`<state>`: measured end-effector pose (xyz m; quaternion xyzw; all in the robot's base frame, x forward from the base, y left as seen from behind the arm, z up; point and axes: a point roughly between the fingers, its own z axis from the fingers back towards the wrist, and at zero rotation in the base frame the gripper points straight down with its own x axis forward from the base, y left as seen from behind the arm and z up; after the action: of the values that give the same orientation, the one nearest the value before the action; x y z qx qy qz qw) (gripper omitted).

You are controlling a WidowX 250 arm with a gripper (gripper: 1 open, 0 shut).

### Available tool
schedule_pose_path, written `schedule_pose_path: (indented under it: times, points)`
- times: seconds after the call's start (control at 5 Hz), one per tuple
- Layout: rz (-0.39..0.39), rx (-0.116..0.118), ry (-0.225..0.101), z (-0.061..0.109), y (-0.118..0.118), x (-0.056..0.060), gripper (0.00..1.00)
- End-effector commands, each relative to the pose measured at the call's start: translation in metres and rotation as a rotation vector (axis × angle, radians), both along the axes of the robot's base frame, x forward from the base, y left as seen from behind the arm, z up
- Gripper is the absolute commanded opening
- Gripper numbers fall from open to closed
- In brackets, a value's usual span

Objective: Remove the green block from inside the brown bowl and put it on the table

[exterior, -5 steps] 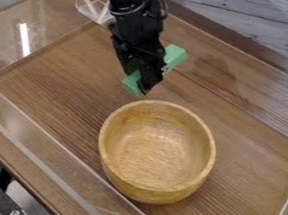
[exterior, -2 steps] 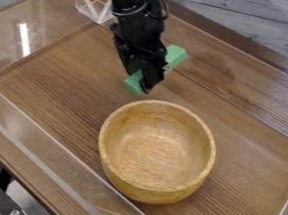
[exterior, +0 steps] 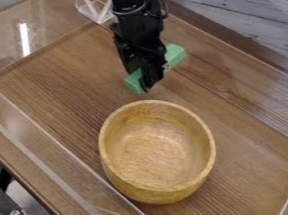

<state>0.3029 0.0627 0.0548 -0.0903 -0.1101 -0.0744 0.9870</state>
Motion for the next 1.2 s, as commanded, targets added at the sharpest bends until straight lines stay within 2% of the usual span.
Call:
schedule_pose_path:
  times: [0.0, 1.0]
  points:
    - [0.015, 0.013, -0.053, 0.0147, 0.0081, 0.0125, 0.00]
    - [0.029, -0.009, -0.030, 0.0112, 0.0140, 0.0197, 0.00]
